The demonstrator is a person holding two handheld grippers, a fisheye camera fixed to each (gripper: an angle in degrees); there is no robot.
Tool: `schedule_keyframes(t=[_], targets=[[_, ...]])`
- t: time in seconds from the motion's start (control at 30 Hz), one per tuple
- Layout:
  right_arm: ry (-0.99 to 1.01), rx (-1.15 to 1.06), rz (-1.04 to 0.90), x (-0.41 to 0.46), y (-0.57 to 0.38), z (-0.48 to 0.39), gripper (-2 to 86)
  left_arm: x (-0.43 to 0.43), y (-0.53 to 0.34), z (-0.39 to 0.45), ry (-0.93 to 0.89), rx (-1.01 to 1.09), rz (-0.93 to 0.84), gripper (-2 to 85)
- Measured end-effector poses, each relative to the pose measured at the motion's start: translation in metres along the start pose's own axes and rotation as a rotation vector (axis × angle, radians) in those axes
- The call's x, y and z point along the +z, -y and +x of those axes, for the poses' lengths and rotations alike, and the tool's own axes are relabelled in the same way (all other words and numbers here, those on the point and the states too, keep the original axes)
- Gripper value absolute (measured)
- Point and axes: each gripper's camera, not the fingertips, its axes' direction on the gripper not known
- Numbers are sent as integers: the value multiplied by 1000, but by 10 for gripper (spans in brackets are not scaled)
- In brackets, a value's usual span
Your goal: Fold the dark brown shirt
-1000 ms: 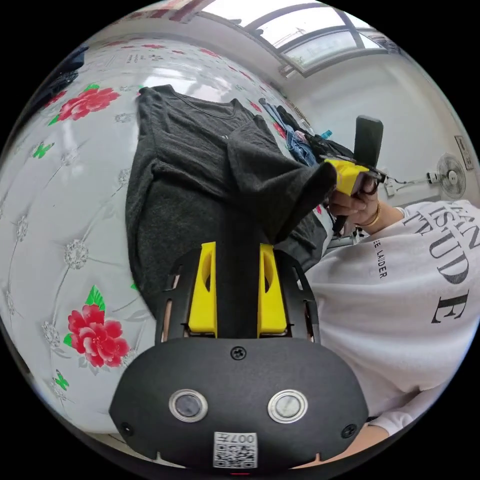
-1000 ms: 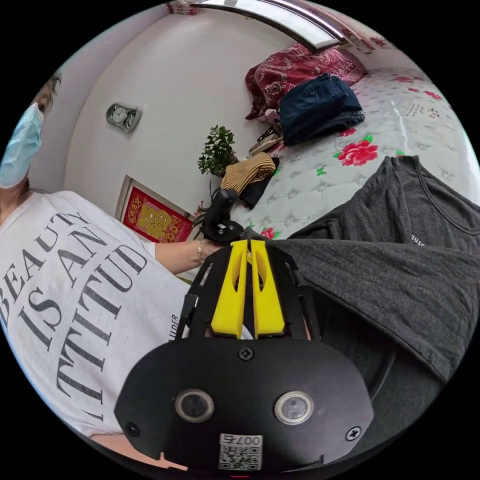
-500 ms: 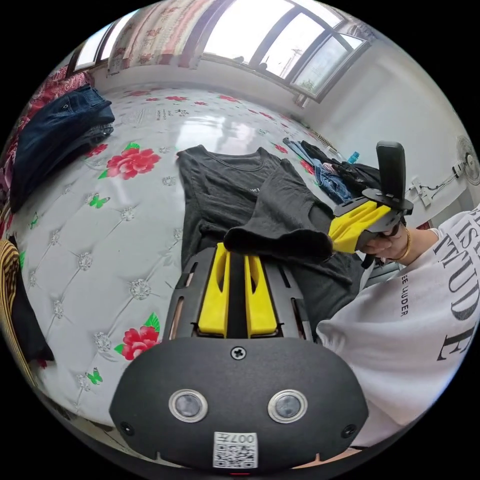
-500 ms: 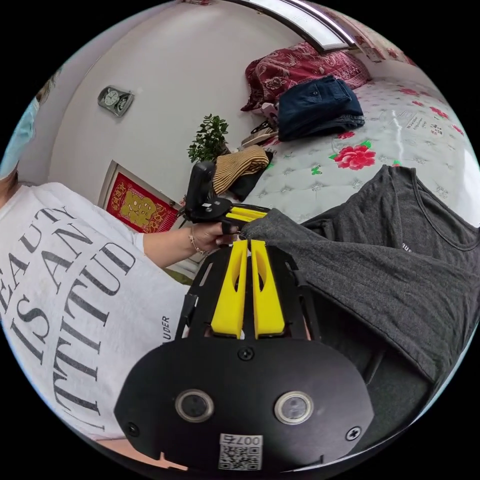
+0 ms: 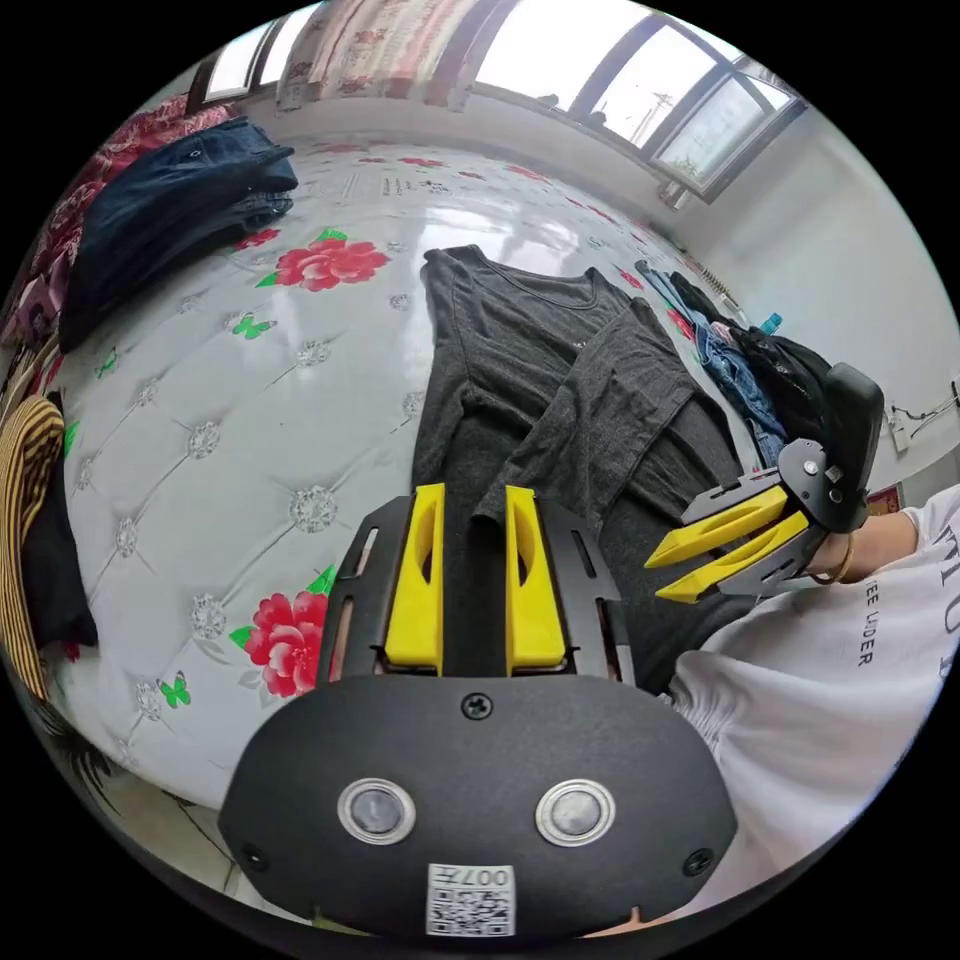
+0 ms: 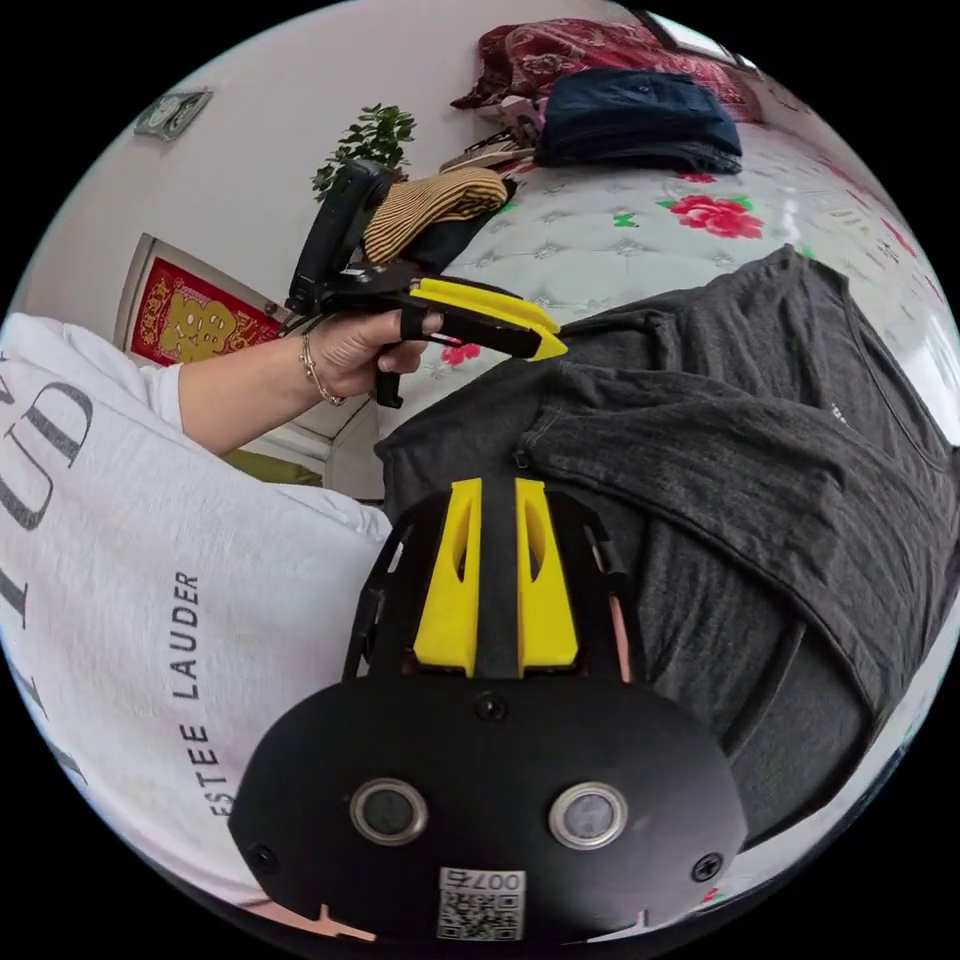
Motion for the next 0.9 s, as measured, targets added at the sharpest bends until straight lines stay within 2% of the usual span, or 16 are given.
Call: schedule_keyframes(t=[0.07,0.17,0.23,0.47,0.6,0.73,0.83,0.9], targets=[[-16,69,48,-15,-13,8,54,18,10,8,55,16,-93,7],[-97,179,120,-41,-47,14,58,6,14,7,111,-14,-75,-4],[-151,243,161,-57,-76,15,59,-9,7,4,61,-26,-8,-3],[-304,616,265,-108,-223,15,65,-56,-59,-1,148,-180,-19,72],[-321,801,272,-118,-303,7,67,-75,-112,1,119,-258,-95,107],[-322,838,246,-110,-330,1,66,-72,-123,19,103,-246,-167,136],[-302,826,203,-98,-326,4,62,-46,-113,33,141,-230,-290,139],[-322,781,102,-84,-315,7,54,-38,-106,51,296,-142,-304,117]])
